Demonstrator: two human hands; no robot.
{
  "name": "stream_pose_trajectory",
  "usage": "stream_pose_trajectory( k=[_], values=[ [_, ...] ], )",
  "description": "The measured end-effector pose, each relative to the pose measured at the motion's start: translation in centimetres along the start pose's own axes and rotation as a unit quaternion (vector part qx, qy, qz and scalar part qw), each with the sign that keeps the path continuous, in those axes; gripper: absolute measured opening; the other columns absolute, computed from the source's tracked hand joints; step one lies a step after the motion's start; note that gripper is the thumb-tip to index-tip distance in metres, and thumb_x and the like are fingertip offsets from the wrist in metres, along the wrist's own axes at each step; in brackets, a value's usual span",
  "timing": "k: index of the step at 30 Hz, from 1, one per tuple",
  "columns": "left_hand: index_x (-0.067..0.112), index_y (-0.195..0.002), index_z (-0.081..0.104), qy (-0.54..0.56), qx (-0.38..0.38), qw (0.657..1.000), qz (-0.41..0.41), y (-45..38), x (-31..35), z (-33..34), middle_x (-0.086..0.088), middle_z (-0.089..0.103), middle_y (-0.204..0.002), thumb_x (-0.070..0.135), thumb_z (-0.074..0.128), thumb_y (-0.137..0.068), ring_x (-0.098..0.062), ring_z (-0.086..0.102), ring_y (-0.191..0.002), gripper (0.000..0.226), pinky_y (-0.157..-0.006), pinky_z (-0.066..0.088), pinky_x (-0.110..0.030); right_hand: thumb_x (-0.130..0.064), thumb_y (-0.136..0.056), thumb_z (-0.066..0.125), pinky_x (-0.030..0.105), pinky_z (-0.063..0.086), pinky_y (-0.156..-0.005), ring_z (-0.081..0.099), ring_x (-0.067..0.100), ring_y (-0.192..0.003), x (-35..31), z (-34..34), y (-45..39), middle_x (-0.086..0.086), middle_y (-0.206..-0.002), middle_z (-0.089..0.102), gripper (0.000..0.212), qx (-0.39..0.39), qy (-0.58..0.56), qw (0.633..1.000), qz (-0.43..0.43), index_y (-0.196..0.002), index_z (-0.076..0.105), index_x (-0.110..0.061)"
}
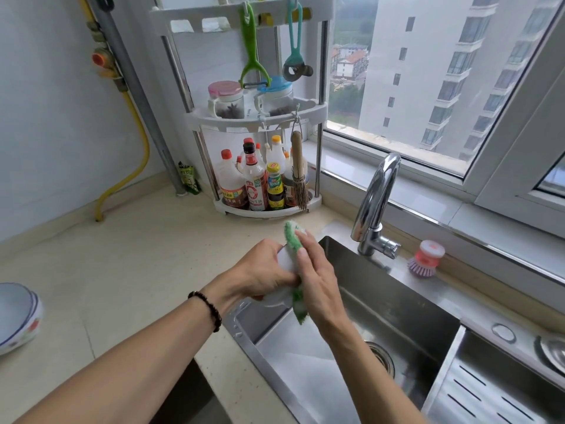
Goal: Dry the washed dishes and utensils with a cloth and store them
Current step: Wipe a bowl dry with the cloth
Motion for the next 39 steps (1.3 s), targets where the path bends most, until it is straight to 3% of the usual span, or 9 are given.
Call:
stream_pose_trajectory(
  k=[4,8,13,17,21,26,29,32,39],
  values=[
    [0.005,-0.085,0.072,0.043,0.014,0.999,0.010,0.7,0.5,0.6,-0.002,0.074,-0.077,0.005,0.081,-0.078,-0.013,0.072,-0.066,0.012,-0.055,0.054,-0.024,-0.056,-0.100,0.042,0.039,0.057,-0.065,0.068,0.025,-0.079,0.4,-1.5,-2.5,0.014,-0.103,0.072,0.041,0.007,-0.064,0.989,0.131,-0.121,0.066,-0.031],
    [0.002,-0.079,0.070,0.045,0.071,0.996,0.008,0.0,0.3,-0.4,-0.007,0.071,-0.074,-0.002,0.072,-0.081,-0.020,0.069,-0.069,0.005,-0.057,0.055,-0.029,-0.046,-0.104,0.041,0.032,0.037,-0.110,0.046,0.007,-0.131,-1.0,0.4,-2.0,-0.011,-0.145,0.047,0.038,-0.036,0.119,0.992,-0.023,-0.140,0.053,-0.044],
    [0.008,-0.085,0.071,0.030,0.018,0.999,0.018,1.0,0.8,0.2,0.001,0.073,-0.075,0.008,0.082,-0.076,-0.013,0.071,-0.066,0.014,-0.052,0.052,-0.022,-0.049,-0.100,0.040,0.045,0.055,-0.075,0.066,0.024,-0.085,0.5,-1.9,-2.8,0.017,-0.110,0.070,0.037,0.003,-0.064,0.990,0.128,-0.108,0.071,-0.030],
    [0.003,-0.076,0.069,0.015,0.058,0.998,0.015,0.3,0.7,-0.5,-0.004,0.068,-0.069,0.008,0.076,-0.073,-0.019,0.067,-0.063,0.010,-0.052,0.052,-0.028,-0.046,-0.102,0.039,0.032,0.037,-0.109,0.045,0.008,-0.132,-0.5,0.7,-1.3,-0.004,-0.147,0.047,0.040,-0.041,0.093,0.995,-0.018,-0.139,0.052,-0.045],
    [0.011,-0.073,0.068,0.018,0.034,0.999,0.031,1.2,1.6,-0.5,0.003,0.066,-0.065,0.004,0.081,-0.076,-0.011,0.065,-0.056,0.015,-0.044,0.046,-0.020,-0.045,-0.103,0.039,0.042,0.053,-0.084,0.066,0.024,-0.094,0.1,-1.0,-2.6,0.012,-0.108,0.069,0.038,0.026,-0.107,0.981,0.157,-0.108,0.069,-0.022],
    [0.007,-0.073,0.067,0.012,0.043,0.999,0.006,0.9,1.6,-1.4,0.001,0.066,-0.062,0.001,0.076,-0.078,-0.013,0.065,-0.055,0.012,-0.043,0.046,-0.020,-0.047,-0.101,0.040,0.041,0.036,-0.115,0.044,0.015,-0.138,-1.5,1.1,-2.3,0.000,-0.151,0.044,0.045,-0.055,0.100,0.993,-0.001,-0.145,0.048,-0.041],
    [0.002,-0.081,0.070,0.026,0.010,0.999,0.020,1.4,2.1,-1.2,-0.004,0.069,-0.072,0.006,0.082,-0.077,-0.015,0.068,-0.061,0.013,-0.045,0.048,-0.021,-0.056,-0.089,0.046,0.044,0.054,-0.087,0.067,0.026,-0.102,-0.1,-0.3,-2.6,0.015,-0.122,0.065,0.053,-0.021,-0.072,0.988,0.135,-0.129,0.062,-0.024],
    [0.008,-0.083,0.071,0.108,-0.014,0.993,0.044,2.2,2.4,-1.4,-0.005,0.071,-0.085,0.016,0.089,-0.065,-0.015,0.070,-0.073,0.026,-0.049,0.051,-0.023,-0.048,-0.096,0.049,0.041,0.058,-0.070,0.070,0.033,-0.082,0.7,-1.7,-3.0,0.023,-0.100,0.070,0.051,-0.023,-0.235,0.932,0.274,-0.121,0.065,-0.006],
    [0.002,-0.111,0.069,0.133,-0.157,0.978,-0.033,2.0,1.2,-3.2,-0.016,0.074,-0.110,0.036,0.095,-0.044,-0.032,0.071,-0.103,0.079,-0.077,0.060,-0.036,-0.051,-0.080,0.069,0.046,0.048,-0.078,0.061,0.035,-0.084,0.6,-3.1,-2.9,0.029,-0.098,0.066,0.064,0.037,-0.148,0.963,0.224,-0.108,0.066,0.006]
  ],
)
Point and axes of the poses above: each hand's wrist, its own y-axis away from the middle knuckle, its own z-axis out of the palm, x = y × z, the point moved 5 cm from there along -y, towards the middle knuckle
